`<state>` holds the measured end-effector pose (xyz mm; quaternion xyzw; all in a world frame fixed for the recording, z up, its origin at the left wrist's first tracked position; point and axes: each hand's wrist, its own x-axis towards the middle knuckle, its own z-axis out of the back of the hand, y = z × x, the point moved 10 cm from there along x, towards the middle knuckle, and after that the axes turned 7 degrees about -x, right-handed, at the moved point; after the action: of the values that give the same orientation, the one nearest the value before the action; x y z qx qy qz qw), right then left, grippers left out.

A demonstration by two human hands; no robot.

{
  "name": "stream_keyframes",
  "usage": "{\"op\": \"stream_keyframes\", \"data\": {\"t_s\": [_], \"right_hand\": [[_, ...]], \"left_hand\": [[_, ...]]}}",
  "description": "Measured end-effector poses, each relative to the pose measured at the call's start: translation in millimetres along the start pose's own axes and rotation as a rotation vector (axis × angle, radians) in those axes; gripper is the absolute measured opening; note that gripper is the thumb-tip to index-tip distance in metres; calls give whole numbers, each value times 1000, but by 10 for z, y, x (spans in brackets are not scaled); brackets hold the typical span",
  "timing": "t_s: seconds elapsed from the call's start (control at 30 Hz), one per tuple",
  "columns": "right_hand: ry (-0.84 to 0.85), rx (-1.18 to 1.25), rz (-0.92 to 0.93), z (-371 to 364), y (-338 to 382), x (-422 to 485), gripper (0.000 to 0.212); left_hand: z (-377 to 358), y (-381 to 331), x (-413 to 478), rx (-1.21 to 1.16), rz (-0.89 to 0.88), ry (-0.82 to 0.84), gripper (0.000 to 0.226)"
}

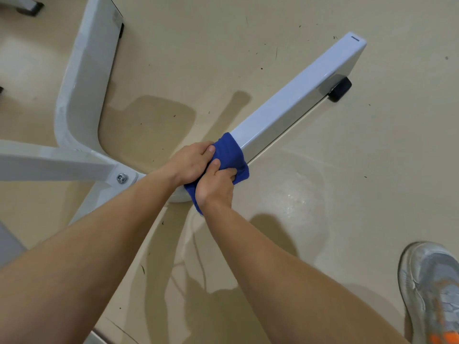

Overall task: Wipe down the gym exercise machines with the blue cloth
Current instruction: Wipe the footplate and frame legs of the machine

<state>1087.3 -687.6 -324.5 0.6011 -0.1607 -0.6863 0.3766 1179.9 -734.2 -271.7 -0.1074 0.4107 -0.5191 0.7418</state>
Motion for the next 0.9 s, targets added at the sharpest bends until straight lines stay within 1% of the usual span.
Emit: {"op": "stream_keyframes", "data": {"t_s": [0.17,0.23,0.3,0.37,0.43,0.53,0.67,0.77,0.83,0.9], "right_hand": [[-160,-38,92,381,247,323,70],[-199,-50,108,566,356,502,70],[-213,-67,124,717,418,645,73],[-189,-81,154,787,428,691,75],[-144,-119,188,770,412,642,79],[-90,-219,218,648,402,450,80],[-7,-291,260,385,309,60,78],[54,-336,235,224,218,-36,76],[40,-283,170,241,212,0,78],[28,-223,133,288,235,62,81]], "left_hand": [[-58,-278,274,-66,-32,3,41],[-109,-450,418,-79,-38,9,41],[-163,-572,541,-142,-33,36,39],[-234,-571,595,-240,-16,99,39],[-270,-496,535,-257,-17,151,38],[-201,-295,378,-239,-15,132,38],[-125,26,162,-212,14,135,30],[-97,158,76,-175,51,139,35],[-87,162,88,-170,52,122,40],[-91,101,112,-163,35,101,36]]}}
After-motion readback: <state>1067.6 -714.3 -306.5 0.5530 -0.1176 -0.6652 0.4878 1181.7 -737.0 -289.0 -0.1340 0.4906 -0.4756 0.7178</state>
